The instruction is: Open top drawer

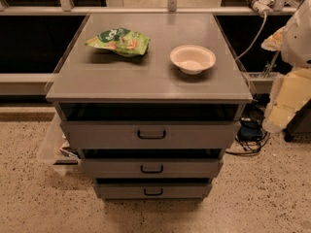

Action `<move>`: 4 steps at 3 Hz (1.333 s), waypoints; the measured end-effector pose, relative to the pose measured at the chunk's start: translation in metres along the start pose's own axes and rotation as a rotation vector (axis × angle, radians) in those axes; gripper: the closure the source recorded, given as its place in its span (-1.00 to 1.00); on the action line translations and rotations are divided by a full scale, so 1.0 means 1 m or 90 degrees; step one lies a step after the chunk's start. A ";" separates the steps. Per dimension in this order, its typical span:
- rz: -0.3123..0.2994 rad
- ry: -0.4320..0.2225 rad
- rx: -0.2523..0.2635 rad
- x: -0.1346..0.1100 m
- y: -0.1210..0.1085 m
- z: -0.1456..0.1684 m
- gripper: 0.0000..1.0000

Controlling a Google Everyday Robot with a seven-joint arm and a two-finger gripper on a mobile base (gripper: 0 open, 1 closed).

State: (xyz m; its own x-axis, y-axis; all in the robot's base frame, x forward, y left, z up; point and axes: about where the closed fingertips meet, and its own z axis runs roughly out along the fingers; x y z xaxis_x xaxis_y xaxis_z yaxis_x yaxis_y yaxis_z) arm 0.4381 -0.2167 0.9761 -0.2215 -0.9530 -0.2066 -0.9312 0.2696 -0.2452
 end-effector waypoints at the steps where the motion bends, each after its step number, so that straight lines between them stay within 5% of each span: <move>1: 0.000 0.000 0.000 0.000 0.000 0.000 -1.00; 2: 0.006 -0.038 -0.001 0.007 0.011 0.009 -1.00; 3: 0.010 -0.117 0.006 0.015 0.046 0.029 -1.00; 4: 0.062 -0.207 -0.001 0.030 0.084 0.081 -1.00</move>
Offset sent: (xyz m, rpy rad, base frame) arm -0.0302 -0.0094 -0.0447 0.1884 -0.0220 0.0183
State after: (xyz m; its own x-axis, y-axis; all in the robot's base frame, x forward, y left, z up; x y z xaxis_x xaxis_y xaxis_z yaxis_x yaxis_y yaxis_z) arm 0.3772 -0.2117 0.8724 -0.2055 -0.8290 -0.5202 -0.9107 0.3566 -0.2085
